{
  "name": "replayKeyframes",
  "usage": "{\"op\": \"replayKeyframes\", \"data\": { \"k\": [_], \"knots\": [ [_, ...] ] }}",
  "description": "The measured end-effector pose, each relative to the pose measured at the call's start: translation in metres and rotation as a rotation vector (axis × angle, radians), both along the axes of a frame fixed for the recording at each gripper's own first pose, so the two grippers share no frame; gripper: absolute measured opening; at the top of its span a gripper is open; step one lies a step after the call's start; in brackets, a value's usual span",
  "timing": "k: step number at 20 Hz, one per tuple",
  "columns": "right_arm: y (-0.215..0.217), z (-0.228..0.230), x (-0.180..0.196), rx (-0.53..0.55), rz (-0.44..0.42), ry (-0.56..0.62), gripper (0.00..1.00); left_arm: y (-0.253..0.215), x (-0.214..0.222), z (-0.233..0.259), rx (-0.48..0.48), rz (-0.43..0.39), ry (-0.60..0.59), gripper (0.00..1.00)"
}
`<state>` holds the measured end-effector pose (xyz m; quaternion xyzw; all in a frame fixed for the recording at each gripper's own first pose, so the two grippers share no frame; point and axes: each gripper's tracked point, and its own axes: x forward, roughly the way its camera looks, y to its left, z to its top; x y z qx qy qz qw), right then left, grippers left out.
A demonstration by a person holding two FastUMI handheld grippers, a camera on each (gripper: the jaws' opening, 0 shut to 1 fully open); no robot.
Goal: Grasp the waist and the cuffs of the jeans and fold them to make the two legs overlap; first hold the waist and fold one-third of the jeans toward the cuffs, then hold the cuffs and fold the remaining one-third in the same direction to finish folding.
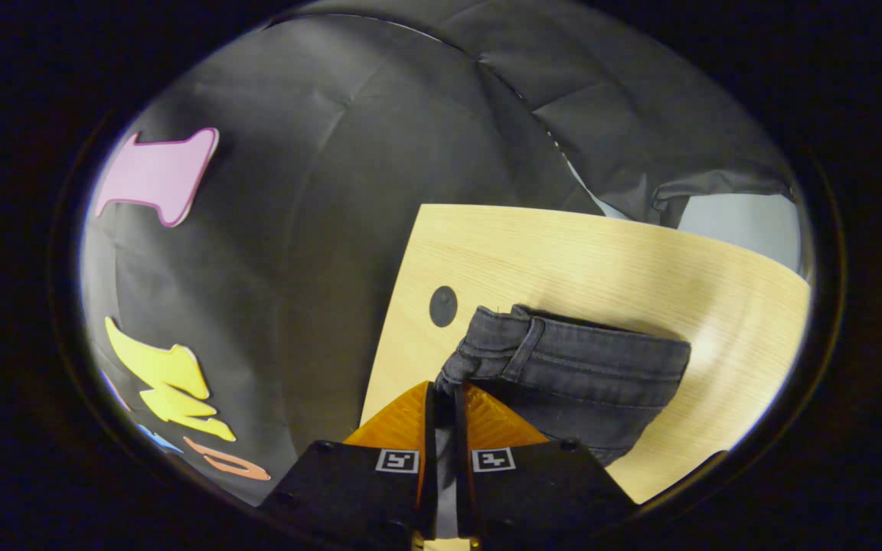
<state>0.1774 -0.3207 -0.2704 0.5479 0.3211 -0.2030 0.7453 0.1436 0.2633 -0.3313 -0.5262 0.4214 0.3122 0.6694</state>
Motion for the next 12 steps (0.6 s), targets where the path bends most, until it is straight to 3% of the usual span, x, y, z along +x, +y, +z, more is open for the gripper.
{"op": "replayKeyframes", "data": {
  "k": [3,9,10,11,12],
  "knots": [
    [-0.001,-0.02,0.013,-0.023,-0.007,0.034,0.11,-0.002,0.02,-0.02,0.042,-0.062,0.022,0.03],
    [0.001,-0.041,0.023,-0.095,0.025,0.092,0.11,-0.008,0.026,-0.046,0.077,-0.112,0.045,0.04],
    [0.003,-0.037,0.026,-0.108,0.037,0.074,0.15,-0.008,0.029,-0.046,0.089,-0.132,0.026,0.03],
    [0.006,-0.033,0.032,-0.118,0.056,0.05,0.12,-0.008,0.031,-0.044,0.127,-0.15,0.009,0.04],
    [0.009,-0.025,0.033,-0.132,0.072,0.042,0.42,-0.009,0.039,-0.042,0.173,-0.192,-0.027,0.33]
  ]
}}
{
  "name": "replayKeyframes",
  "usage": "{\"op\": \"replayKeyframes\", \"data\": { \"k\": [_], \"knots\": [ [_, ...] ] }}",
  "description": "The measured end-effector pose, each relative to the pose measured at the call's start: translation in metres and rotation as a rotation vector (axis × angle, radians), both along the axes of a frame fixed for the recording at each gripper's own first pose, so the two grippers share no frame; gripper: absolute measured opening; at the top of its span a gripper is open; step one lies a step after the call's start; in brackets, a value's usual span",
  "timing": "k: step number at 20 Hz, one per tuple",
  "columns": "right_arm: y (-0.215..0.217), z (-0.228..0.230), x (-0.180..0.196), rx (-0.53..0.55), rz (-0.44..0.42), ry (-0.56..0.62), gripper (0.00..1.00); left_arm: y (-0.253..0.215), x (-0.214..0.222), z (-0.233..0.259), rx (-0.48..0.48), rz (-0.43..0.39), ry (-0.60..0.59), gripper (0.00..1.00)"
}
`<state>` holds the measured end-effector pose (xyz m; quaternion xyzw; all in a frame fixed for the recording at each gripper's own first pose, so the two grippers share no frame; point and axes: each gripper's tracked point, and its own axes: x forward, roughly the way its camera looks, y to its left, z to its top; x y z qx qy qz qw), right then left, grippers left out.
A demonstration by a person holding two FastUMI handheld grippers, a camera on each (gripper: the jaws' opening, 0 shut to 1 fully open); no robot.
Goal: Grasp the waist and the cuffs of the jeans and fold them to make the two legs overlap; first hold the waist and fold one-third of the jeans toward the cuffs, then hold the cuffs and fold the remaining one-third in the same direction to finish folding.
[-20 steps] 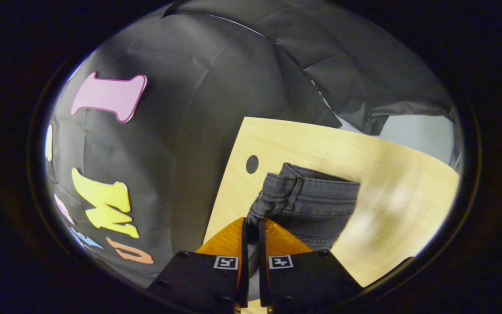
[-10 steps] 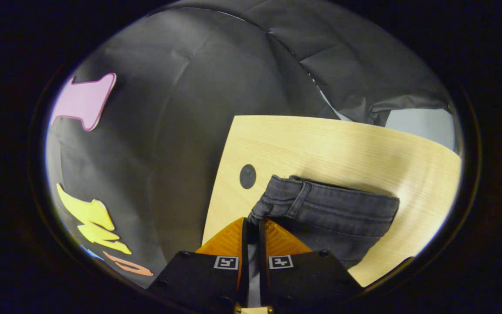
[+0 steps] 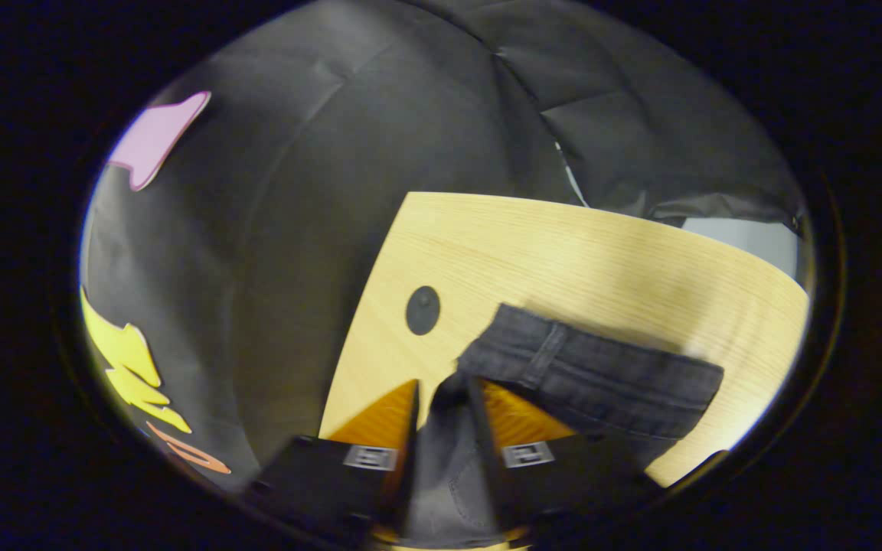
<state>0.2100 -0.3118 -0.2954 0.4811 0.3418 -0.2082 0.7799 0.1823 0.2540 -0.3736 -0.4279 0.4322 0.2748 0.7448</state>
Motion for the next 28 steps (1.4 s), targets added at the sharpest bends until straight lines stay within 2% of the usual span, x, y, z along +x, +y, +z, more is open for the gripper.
{"op": "replayKeyframes", "data": {
  "k": [2,3,4,5,9,11,13,16,18,22,25,28],
  "knots": [
    [0.015,0.007,-0.002,-0.041,0.054,0.002,1.0,0.007,0.001,0.019,0.121,-0.079,-0.019,0.76],
    [0.019,0.012,-0.003,-0.069,0.084,-0.004,0.92,0.009,0.001,0.027,0.168,-0.116,-0.031,0.98],
    [0.024,0.019,-0.006,-0.098,0.111,-0.013,0.91,0.011,0.009,0.038,0.205,-0.149,-0.053,0.99],
    [0.031,0.026,-0.009,-0.121,0.138,-0.028,0.98,0.013,0.01,0.048,0.249,-0.182,-0.088,0.99],
    [0.042,0.052,-0.039,-0.244,0.223,-0.027,0.98,0.004,0.023,0.122,0.516,-0.343,-0.295,0.99],
    [0.041,0.066,-0.061,-0.294,0.233,-0.015,0.98,-0.015,0.018,0.162,0.634,-0.425,-0.421,0.99],
    [0.036,0.073,-0.083,-0.326,0.216,-0.003,0.98,-0.038,0.004,0.188,0.72,-0.47,-0.539,0.99],
    [0.027,0.074,-0.116,-0.311,0.168,0.033,0.98,-0.077,-0.028,0.223,0.696,-0.529,-0.713,0.98],
    [0.016,0.061,-0.137,-0.296,0.131,0.073,0.98,-0.097,-0.049,0.243,0.696,-0.557,-0.768,0.98],
    [0.004,0.027,-0.164,-0.2,0.049,0.14,0.98,-0.14,-0.076,0.267,0.695,-0.603,-0.833,0.98],
    [0.002,0.003,-0.171,-0.104,-0.015,0.18,0.98,-0.161,-0.095,0.279,0.678,-0.607,-0.868,0.98],
    [0.003,-0.008,-0.172,-0.045,-0.057,0.2,0.98,-0.17,-0.109,0.285,0.712,-0.632,-0.868,1.0]
  ]
}}
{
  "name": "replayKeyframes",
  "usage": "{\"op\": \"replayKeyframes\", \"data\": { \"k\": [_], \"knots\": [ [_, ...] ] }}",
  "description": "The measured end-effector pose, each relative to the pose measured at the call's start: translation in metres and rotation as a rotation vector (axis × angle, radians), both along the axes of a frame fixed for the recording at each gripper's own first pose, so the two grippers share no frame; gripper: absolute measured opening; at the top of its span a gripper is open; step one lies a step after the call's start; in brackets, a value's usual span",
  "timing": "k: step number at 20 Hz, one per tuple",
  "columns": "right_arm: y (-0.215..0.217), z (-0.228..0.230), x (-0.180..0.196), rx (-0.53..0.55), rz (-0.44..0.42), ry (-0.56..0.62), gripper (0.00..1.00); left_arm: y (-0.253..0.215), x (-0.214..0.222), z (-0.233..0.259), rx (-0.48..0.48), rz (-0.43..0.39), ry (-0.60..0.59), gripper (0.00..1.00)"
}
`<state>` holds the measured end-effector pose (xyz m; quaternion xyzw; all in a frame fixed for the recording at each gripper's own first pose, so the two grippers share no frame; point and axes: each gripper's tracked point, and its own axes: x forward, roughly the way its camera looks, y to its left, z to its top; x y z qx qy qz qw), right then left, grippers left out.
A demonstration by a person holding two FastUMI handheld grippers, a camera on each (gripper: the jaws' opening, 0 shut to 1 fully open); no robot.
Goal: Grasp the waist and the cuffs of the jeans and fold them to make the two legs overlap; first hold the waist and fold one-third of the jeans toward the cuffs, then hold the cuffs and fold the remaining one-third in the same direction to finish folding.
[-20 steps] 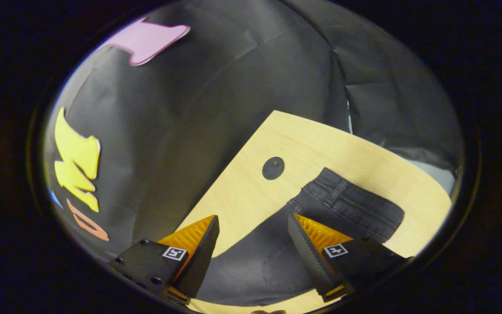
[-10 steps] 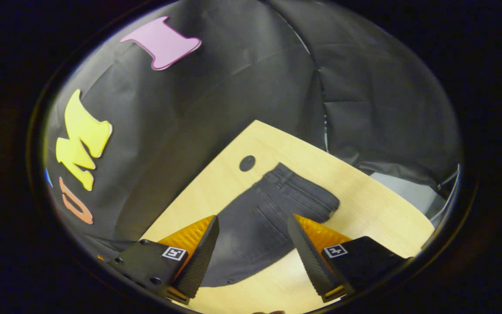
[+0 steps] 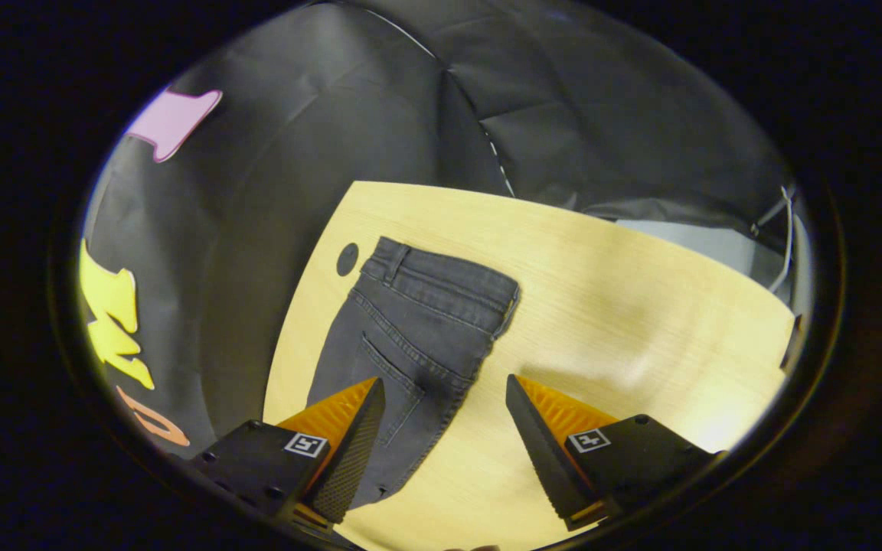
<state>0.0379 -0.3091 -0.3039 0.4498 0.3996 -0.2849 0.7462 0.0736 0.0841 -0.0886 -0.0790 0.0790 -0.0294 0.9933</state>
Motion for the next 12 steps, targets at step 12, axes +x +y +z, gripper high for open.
{"op": "replayKeyframes", "data": {
  "k": [12],
  "knots": [
    [0.009,-0.015,0.015,0.034,-0.145,-0.101,0.95,-0.029,-0.033,0.016,0.003,-0.07,-0.011,0.98]
  ]
}}
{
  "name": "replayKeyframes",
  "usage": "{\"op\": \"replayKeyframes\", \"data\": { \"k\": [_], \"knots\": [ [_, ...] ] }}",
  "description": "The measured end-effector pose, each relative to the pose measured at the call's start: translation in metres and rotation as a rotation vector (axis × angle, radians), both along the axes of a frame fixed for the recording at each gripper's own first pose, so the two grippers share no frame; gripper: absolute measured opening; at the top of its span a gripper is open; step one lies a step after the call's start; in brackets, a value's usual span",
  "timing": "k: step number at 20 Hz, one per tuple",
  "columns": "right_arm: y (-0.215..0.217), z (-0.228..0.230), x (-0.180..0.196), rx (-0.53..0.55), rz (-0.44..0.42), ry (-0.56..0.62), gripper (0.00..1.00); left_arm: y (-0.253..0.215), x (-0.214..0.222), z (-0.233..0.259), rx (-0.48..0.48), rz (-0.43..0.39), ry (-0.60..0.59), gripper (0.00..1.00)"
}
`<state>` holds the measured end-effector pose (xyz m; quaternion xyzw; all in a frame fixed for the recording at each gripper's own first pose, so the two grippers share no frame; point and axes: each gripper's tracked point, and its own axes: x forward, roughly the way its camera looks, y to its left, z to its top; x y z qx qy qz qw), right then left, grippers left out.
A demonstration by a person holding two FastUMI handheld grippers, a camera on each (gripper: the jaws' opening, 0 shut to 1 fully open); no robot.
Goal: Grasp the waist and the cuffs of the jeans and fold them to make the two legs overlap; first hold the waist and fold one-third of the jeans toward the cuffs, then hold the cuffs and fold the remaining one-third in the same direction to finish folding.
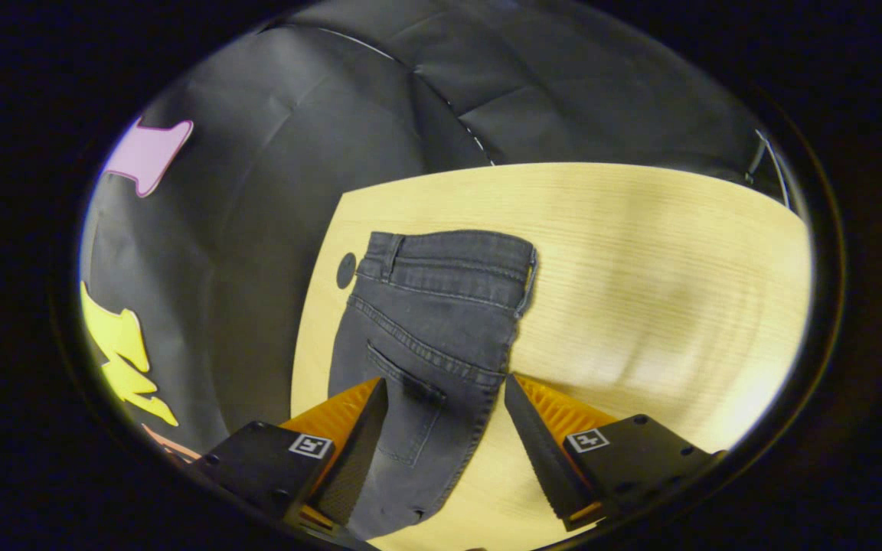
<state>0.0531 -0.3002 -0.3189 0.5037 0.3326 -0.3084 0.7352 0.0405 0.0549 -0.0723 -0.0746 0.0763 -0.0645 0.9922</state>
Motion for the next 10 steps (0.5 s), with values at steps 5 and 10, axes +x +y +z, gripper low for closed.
{"op": "replayKeyframes", "data": {
  "k": [5,10],
  "knots": [
    [-0.009,-0.017,-0.006,0.038,-0.097,-0.07,0.18,0.007,0.002,-0.001,-0.001,0.008,0.024,0.98],
    [-0.01,-0.009,-0.003,-0.05,-0.038,-0.073,0.02,0.012,0.005,-0.004,0.009,0.014,0.033,0.98]
  ]
}}
